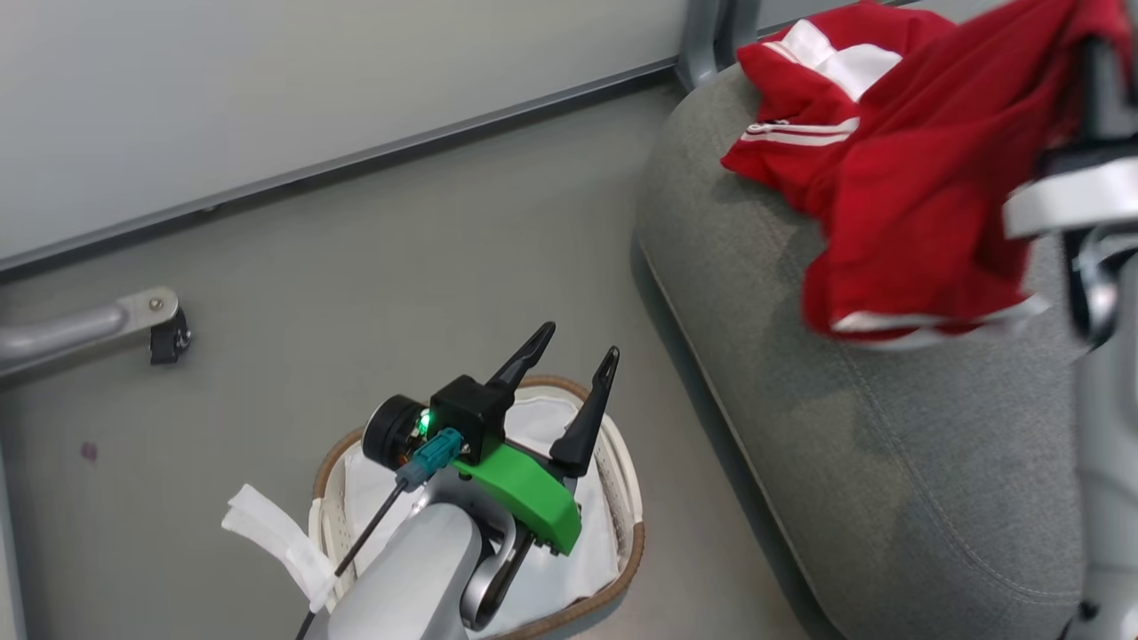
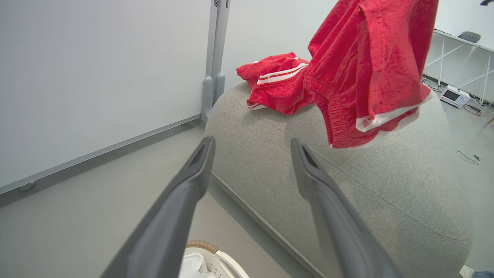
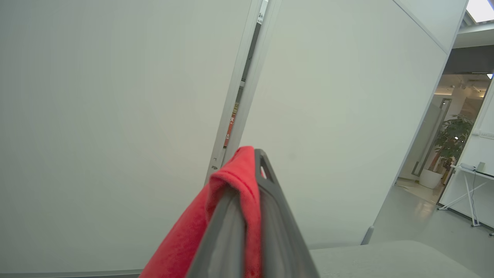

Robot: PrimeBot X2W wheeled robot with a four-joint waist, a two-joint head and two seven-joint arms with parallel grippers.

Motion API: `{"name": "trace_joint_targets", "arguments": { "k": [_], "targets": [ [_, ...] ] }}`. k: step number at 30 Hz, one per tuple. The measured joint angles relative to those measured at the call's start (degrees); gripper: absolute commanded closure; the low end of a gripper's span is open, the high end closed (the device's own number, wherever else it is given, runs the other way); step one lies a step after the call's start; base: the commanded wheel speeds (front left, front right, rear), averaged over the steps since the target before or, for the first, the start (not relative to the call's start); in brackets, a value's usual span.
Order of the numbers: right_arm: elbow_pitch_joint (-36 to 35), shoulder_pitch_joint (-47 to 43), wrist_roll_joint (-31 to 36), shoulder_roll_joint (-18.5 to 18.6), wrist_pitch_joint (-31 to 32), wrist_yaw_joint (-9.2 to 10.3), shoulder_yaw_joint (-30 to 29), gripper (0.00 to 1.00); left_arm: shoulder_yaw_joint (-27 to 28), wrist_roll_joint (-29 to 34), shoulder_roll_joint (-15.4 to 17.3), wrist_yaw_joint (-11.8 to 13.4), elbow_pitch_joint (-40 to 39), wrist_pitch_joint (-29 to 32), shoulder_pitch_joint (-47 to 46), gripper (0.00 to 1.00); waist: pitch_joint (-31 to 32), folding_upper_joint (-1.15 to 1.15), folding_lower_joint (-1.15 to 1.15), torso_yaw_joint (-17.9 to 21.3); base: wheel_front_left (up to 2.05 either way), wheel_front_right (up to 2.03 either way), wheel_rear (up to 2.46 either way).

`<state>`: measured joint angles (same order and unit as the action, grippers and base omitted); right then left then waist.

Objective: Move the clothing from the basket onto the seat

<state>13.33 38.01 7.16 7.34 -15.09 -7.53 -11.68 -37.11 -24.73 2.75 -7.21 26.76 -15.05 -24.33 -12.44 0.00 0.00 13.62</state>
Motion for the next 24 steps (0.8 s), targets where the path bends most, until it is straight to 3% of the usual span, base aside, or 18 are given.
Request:
{"name": "trace_joint_targets", "arguments": {
  "k": [8, 11, 17, 24],
  "targets": [
    [4.6, 12.0, 2.3, 15.3, 0.0, 0.00, -2.9, 1.00, -1.0, -0.6, 0.0, 0.3, -2.2, 0.0, -3.4, 0.00, -4.1, 0.00, 0.00, -4.2, 0.00, 0.00, 0.00],
    [7.3, 16.7, 2.0, 18.5, 0.0, 0.00, -4.9, 1.00, -1.0, -0.3, 0.0, 0.6, -3.0, 0.0, -5.0, 0.00, -6.5, 0.00, 0.00, -5.7, 0.00, 0.00, 0.00],
    [14.7, 20.2, 3.2, 21.6, 0.0, 0.00, -7.2, 1.00, -1.6, 0.7, 0.0, 0.7, -4.4, 0.0, -8.4, 0.00, -12.2, 0.00, 0.00, -8.6, 0.00, 0.00, 0.00],
    [22.6, 17.0, 4.5, 18.1, 0.0, 0.00, -9.9, 1.00, -2.2, 1.0, 0.0, 1.3, -5.7, 0.0, -10.0, 0.00, -19.3, 0.00, 0.01, -11.7, 0.00, 0.00, 0.00]
  ]
}}
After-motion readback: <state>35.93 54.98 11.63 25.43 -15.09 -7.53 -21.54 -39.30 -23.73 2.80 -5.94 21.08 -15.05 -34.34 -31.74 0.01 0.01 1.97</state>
